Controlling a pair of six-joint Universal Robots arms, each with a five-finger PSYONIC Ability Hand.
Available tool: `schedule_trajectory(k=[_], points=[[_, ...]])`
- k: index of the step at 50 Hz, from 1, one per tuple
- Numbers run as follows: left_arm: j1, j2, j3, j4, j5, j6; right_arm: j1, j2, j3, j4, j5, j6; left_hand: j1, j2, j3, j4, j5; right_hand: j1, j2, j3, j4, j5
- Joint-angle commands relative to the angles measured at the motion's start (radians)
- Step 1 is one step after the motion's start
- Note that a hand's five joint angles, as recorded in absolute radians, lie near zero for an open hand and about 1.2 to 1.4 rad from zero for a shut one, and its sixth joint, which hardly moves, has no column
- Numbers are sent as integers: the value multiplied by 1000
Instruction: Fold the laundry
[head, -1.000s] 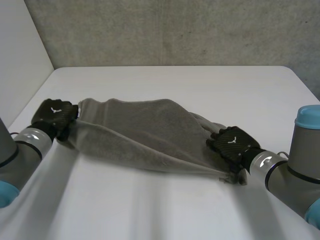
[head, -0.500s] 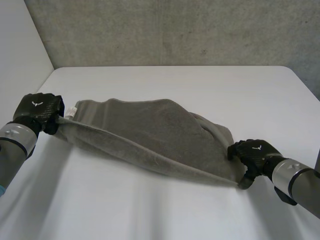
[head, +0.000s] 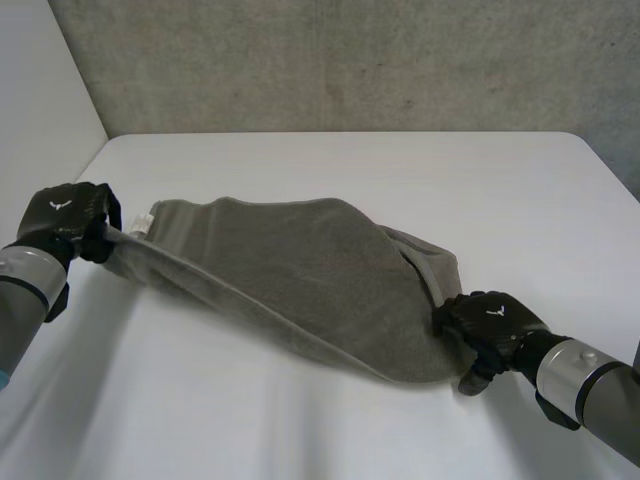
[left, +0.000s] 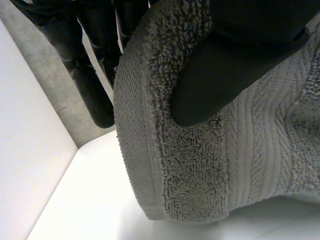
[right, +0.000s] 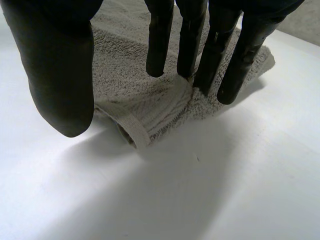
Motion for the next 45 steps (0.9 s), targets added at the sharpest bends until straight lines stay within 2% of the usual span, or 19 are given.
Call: schedule_trajectory(k=[1, 11, 23, 31, 34, 35, 36, 38, 44, 45], points=[[36, 1, 8, 2, -1, -61, 22, 18, 7, -57, 12, -12, 212, 180, 180, 178, 202, -28, -31, -34, -42, -8], [85, 2, 16, 2, -6, -99, 18, 31, 4, -122, 34, -12, 212, 180, 180, 178, 202, 42, 39, 36, 29, 62], [83, 1, 11, 0, -5, -101, 32, 35, -1, -145, 67, 3, 212, 180, 180, 178, 202, 160, 157, 153, 146, 180], [82, 1, 11, 0, -3, -101, 37, 57, -3, -188, 124, -6, 212, 180, 180, 178, 202, 189, 186, 183, 176, 209], [83, 1, 9, 2, -3, -101, 37, 63, -7, -188, 130, -9, 212, 180, 180, 178, 202, 313, 309, 306, 299, 333], [82, 1, 9, 2, -3, -101, 37, 64, -9, -188, 130, -9, 212, 180, 180, 178, 202, 461, 457, 454, 447, 481], [83, 1, 8, 2, -3, -101, 37, 64, -9, -188, 130, -9, 212, 180, 180, 178, 202, 462, 459, 456, 449, 482], [82, 1, 6, 2, -3, -101, 37, 60, -9, -183, 130, -7, 212, 180, 180, 178, 202, 859, 855, 852, 845, 879], [82, 1, 5, 2, -3, -101, 54, 57, -12, -177, 124, 0, 212, 180, 180, 178, 202, 861, 857, 854, 847, 881], [82, -1, 5, 2, -3, -101, 61, 57, -12, -175, 126, 3, 212, 180, 180, 178, 202, 498, 495, 492, 485, 518]])
